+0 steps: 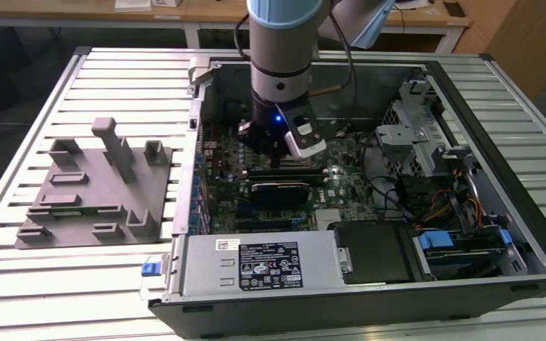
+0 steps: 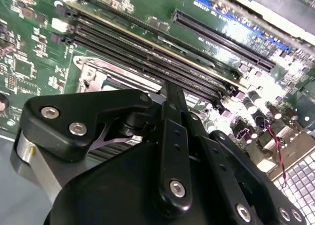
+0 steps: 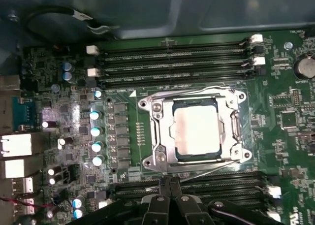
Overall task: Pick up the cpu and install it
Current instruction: 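Install the second cpu locking lever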
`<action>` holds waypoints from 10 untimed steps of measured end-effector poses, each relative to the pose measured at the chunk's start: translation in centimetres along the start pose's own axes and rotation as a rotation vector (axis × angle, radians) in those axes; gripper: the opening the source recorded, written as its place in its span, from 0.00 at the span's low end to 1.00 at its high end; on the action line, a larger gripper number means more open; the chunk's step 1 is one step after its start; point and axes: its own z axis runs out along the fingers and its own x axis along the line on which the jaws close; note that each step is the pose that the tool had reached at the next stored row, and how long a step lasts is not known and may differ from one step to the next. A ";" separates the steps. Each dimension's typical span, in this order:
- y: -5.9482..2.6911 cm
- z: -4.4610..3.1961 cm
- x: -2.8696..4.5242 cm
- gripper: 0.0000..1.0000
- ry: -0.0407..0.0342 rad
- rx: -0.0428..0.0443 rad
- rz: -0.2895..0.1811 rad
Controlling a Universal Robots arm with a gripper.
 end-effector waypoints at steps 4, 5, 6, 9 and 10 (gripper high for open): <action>-0.30 0.19 0.56 0.11 -0.0001 -0.0267 0.001; -0.38 0.23 0.69 0.11 -0.0002 -0.0337 0.001; -0.48 0.28 0.83 0.11 -0.0001 -0.0402 0.001; -0.73 0.45 1.21 0.11 0.0000 -0.0562 0.001; -0.79 0.50 1.32 0.11 -0.0002 -0.0626 0.001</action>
